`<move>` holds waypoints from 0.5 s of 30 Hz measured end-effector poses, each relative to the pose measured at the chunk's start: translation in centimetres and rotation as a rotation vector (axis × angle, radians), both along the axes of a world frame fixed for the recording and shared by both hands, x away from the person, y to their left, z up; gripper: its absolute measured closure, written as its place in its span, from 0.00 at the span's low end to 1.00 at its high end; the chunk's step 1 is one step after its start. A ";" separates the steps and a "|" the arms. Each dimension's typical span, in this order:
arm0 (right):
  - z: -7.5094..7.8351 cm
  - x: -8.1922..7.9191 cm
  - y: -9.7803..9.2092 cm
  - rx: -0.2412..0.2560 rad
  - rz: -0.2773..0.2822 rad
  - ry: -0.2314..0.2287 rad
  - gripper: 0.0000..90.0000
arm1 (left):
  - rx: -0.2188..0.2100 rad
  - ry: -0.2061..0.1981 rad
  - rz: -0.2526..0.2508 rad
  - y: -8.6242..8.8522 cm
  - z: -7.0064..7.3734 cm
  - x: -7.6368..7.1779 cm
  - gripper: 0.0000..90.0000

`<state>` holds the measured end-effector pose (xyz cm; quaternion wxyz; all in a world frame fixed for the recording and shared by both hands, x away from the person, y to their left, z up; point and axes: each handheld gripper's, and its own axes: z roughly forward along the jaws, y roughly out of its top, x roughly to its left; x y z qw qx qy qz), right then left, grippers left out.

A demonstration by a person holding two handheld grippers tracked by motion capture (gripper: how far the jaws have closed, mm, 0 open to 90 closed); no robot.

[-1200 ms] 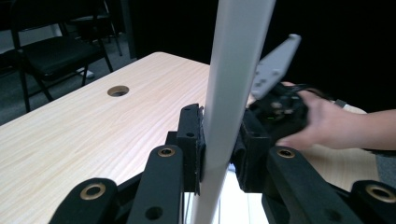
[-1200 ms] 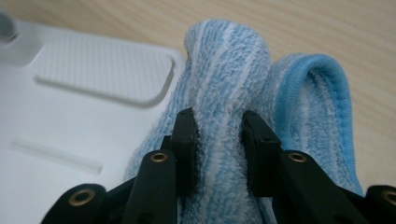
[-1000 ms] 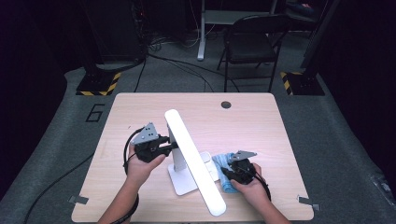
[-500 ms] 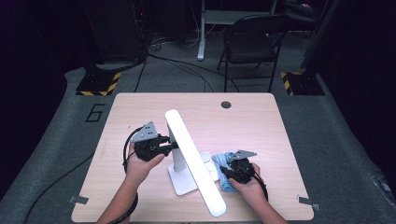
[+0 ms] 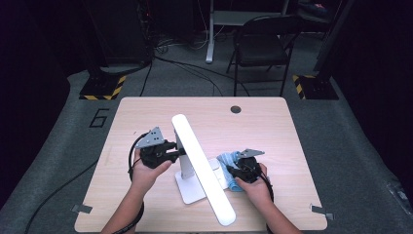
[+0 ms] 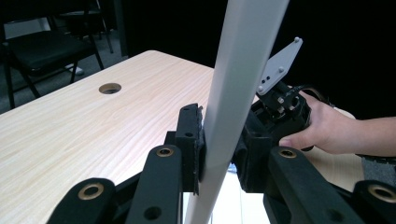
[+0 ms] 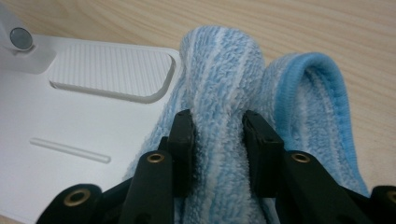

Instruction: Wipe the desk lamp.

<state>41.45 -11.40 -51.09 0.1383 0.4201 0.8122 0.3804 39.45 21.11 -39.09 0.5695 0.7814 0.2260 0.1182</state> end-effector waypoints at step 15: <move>1.8 -5.1 -0.3 0.086 0.093 -0.039 0.74 | -0.016 0.009 0.007 -0.5 -0.2 -0.1 0.82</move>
